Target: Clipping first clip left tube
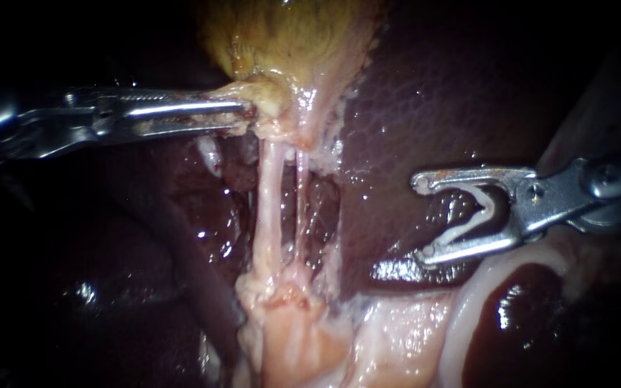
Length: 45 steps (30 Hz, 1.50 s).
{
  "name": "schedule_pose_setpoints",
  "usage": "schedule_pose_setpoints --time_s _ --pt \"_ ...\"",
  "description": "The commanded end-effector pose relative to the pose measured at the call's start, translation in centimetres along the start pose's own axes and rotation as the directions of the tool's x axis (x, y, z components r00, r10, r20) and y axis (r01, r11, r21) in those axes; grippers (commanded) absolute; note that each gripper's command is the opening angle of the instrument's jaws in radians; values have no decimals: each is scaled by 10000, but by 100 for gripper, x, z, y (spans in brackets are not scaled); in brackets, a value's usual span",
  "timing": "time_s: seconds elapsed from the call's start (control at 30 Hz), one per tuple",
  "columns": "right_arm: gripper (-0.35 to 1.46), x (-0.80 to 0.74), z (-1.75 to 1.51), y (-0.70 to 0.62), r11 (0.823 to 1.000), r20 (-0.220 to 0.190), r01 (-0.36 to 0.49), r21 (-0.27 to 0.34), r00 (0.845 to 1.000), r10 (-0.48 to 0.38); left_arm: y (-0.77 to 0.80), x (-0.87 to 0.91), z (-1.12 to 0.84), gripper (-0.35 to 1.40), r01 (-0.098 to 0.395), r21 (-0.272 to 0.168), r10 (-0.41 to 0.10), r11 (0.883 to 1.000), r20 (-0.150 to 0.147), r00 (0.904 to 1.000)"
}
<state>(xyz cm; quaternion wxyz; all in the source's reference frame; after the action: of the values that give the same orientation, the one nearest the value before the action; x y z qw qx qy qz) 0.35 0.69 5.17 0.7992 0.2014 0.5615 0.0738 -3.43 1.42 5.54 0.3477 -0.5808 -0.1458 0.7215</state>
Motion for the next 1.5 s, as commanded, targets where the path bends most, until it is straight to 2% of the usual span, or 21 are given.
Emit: schedule_pose_setpoints --time_s 0.03,0.17,0.3,0.4,0.5,0.63,0.73,0.93,1.07,1.17,1.5 --pt "49 0 1 0 10000 -6 -1 29 10000 1 1 3 -5 -35 8 -65 -8 10000 -1 10000" --pt "50 1 1 0 10000 -18 -4 82 10000 4 8 20 -30 -35 91 -93 -91 9999 61 9999" --pt "50 2 4 1 9999 -35 -13 156 10000 13 19 50 -63 -35 257 -11 -257 9997 -187 9995" --pt "50 4 7 0 9999 -36 -14 151 10000 14 27 67 -82 -35 169 184 -166 9997 -189 9997" --pt "50 10 11 -5 9999 -35 -21 134 10000 21 33 77 -91 -35 101 436 -92 9990 -199 9998" --pt "49 25 24 -15 9997 176 -210 101 9996 209 37 76 -93 -35 -91 777 58 9969 436 9990" --pt "49 40 41 -22 9987 705 -502 86 9963 495 38 73 -92 -35 -215 974 132 9950 858 9962" --pt "48 67 86 -33 9960 791 -893 -44 9929 893 40 73 -94 -35 -475 1344 265 9898 1544 9877" --pt "48 76 118 -37 9933 791 -1147 -131 9902 1153 41 74 -93 -35 -599 1458 340 9875 1741 9841" --pt "48 76 136 -36 9903 731 -1377 -185 9876 1387 42 74 -91 -35 -662 1505 379 9864 1838 9822" --pt "48 63 176 -23 9860 681 -1643 -285 9838 1659 44 72 -84 -35 -855 1551 544 9842 1948 9793"
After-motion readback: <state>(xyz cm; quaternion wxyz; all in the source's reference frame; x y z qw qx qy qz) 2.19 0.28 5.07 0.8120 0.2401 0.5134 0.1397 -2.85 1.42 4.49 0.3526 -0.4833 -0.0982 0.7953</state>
